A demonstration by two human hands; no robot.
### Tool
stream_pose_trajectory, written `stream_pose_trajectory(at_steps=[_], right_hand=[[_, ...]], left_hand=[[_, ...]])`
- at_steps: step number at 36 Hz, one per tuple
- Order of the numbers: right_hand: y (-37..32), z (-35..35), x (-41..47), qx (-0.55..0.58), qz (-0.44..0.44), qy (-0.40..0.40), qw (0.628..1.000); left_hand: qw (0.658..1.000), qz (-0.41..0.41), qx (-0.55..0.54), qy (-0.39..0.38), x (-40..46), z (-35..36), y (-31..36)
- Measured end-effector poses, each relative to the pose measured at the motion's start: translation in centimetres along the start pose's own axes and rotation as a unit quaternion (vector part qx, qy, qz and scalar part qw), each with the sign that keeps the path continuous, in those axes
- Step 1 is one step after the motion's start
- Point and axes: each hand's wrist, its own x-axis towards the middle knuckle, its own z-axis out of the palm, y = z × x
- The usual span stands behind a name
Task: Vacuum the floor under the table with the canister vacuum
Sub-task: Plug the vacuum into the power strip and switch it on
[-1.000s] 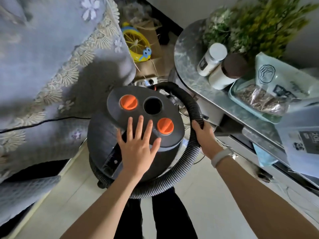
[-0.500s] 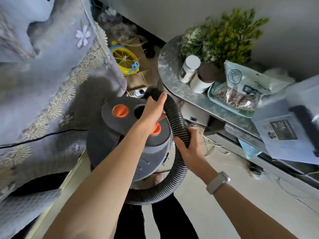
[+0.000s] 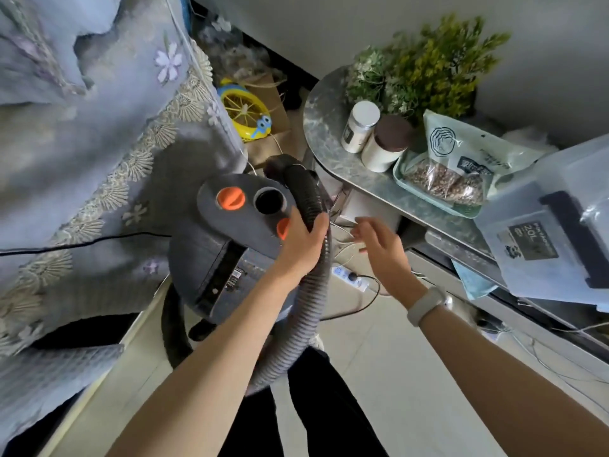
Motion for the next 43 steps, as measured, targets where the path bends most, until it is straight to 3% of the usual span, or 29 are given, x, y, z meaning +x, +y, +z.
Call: stream_pose_trajectory(at_steps=[2,4,7,10,14,17,21,27,32,37,43], right_hand=[[-0.8,0.4,1.4,0.003,0.033,-0.01,0.999],[-2.0,1.4,2.5,0.014,0.063,-0.034,0.997],[-3.2,4.0,3.7,0.028,0.092,-0.096,0.991],[-3.8,7.1,4.1,0.107,0.156,-0.145,0.971],[-3.0,9.1,5.1,0.119,0.194,-0.072,0.971],[-2.6,8.9,4.8,0.141,0.213,-0.09,0.963],[-1.7,9.0,3.8,0.173,0.199,-0.088,0.961],[-2.0,9.7,0.9,0.202,0.167,-0.069,0.963],[-1.6,9.9,-2.4,0.088,0.091,-0.109,0.986],[-0.6,10.5,-4.4,-0.101,0.002,-0.163,0.981],[0.1,11.0,-4.8,-0.206,-0.046,-0.108,0.971]], left_hand=[[0.991,0.063,0.108,-0.039,-2.7,-0.9,-2.0],[0.976,0.065,0.196,-0.072,-5.1,-2.8,-4.7],[0.959,0.052,0.267,-0.084,-7.8,-5.5,-8.6],[0.928,0.139,0.337,-0.074,-10.0,-6.0,-10.9],[0.93,0.17,0.311,-0.101,-11.5,-6.1,-12.0],[0.925,0.16,0.319,-0.127,-12.1,-7.2,-12.2],[0.921,0.116,0.342,-0.147,-13.1,-9.0,-12.8],[0.953,-0.002,0.267,-0.14,-13.7,-11.3,-14.1],[0.985,-0.103,0.137,-0.033,-13.4,-11.5,-13.4],[0.977,-0.04,0.185,0.101,-10.6,-13.6,-12.1],[0.937,0.062,0.322,0.116,-6.0,-14.6,-10.7]])
